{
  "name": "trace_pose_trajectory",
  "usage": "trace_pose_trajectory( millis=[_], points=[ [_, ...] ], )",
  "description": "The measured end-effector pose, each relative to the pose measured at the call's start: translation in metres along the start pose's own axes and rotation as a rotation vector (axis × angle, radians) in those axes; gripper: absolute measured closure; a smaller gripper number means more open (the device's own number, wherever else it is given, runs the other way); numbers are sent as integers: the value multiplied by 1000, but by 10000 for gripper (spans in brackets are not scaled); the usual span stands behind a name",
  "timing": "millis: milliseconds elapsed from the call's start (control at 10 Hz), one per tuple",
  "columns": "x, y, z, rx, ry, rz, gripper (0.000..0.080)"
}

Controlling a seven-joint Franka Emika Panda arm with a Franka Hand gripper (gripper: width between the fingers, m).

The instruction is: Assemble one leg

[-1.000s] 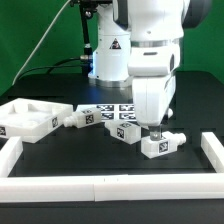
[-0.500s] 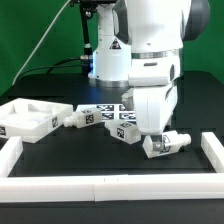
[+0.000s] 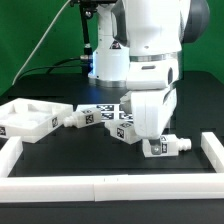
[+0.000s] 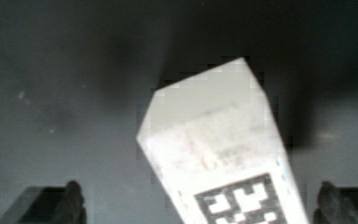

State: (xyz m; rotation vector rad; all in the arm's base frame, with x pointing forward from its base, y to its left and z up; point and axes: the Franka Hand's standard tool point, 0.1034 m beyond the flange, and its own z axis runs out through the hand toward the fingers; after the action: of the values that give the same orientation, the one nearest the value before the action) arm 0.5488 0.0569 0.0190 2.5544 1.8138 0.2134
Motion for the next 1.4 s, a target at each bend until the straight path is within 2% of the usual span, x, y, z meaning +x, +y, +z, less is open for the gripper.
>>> trace_pose_trajectory(
  millis=[400,600,700,800,900,1000,1100,1200,1300,1400],
  points=[
    [-1,-1,1,3,-2,3,150],
    [-1,-1,1,3,-2,3,423],
    [-1,0,1,3,-1,2,522],
    [6,-5,-3,-1,-4,-12,522],
    [14,-11,-15,-5,-8,-38,521],
    [23,-18,-33,-8,-16,-63,521],
    [37,-26,-56,-28,-14,-98,521],
    [47,-36,-71,-48,-6,-125,521],
    [49,-37,-76,-54,-4,-128,521],
    [46,-37,-73,-49,-6,-123,521]
  ],
)
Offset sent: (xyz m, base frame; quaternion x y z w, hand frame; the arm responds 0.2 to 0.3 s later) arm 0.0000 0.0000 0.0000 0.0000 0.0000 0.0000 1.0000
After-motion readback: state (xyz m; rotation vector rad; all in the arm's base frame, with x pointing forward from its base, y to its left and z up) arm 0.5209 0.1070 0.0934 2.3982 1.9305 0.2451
